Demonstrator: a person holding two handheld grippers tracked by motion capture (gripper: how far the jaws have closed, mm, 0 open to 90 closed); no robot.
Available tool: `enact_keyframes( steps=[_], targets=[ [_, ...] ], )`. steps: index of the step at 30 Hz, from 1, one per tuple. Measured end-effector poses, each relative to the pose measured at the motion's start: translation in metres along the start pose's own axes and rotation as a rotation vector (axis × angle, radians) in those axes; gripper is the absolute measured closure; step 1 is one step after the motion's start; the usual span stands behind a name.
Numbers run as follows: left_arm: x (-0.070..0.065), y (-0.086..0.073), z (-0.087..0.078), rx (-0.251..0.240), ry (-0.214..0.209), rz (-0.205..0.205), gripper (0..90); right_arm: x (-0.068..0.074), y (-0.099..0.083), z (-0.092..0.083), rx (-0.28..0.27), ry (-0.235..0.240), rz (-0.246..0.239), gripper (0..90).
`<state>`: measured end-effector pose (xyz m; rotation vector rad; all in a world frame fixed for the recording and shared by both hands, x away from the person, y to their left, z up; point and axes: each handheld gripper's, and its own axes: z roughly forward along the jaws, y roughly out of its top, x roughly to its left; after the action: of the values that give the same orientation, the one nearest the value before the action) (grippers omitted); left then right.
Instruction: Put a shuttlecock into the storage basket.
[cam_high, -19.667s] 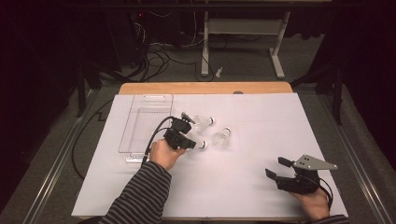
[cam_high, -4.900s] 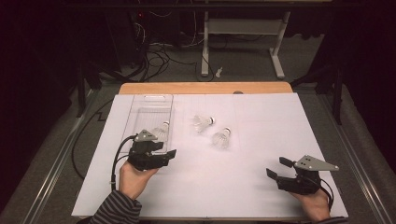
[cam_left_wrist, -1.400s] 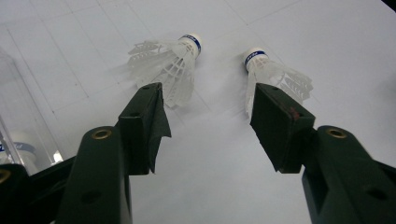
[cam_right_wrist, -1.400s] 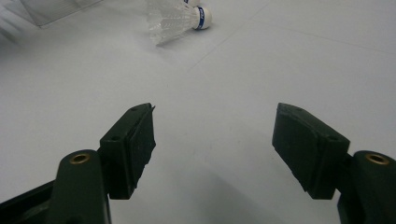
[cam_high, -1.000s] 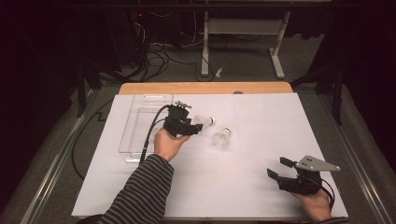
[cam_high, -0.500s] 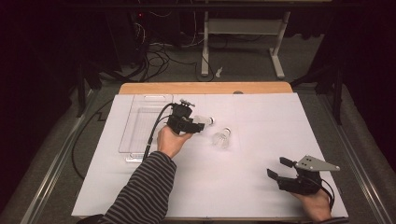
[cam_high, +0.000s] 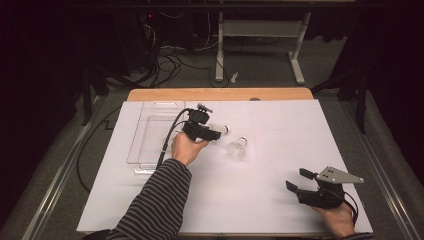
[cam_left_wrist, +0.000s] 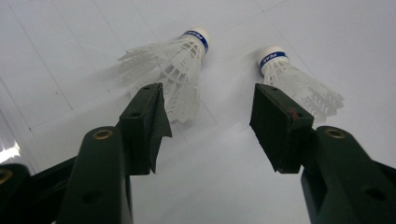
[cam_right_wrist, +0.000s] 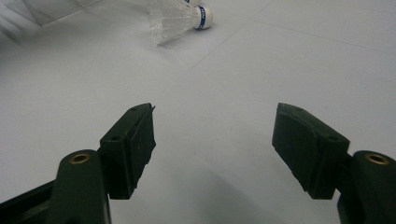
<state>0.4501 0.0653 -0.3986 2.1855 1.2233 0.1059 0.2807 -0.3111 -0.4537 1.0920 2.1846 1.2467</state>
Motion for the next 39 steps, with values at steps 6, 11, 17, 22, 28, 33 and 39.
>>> enact_keyframes(
  steps=[6,11,17,22,28,33,39],
  targets=[
    [0.004,0.003,0.004,0.021,0.011,-0.012,45.7,0.000,0.000,0.000,0.003,0.001,-0.001,30.4],
    [0.005,0.006,0.006,0.029,0.013,-0.022,46.1,0.000,0.000,0.000,0.004,0.001,-0.002,30.4],
    [0.005,0.008,0.009,0.025,0.010,-0.028,48.6,0.000,0.000,0.000,0.003,0.002,-0.002,30.4],
    [0.006,0.010,0.012,0.031,0.009,-0.039,49.6,0.000,0.000,0.000,0.003,0.001,-0.002,30.4],
    [0.011,0.011,0.014,0.040,0.008,-0.057,51.1,0.001,0.000,0.000,0.005,0.003,-0.004,30.5],
    [0.013,0.011,0.016,0.043,0.003,-0.066,52.8,0.001,0.000,0.000,0.006,0.004,-0.004,30.5],
    [0.015,0.011,0.021,0.054,-0.006,-0.078,54.8,0.001,0.000,0.000,0.006,0.004,-0.005,30.5]
  ],
)
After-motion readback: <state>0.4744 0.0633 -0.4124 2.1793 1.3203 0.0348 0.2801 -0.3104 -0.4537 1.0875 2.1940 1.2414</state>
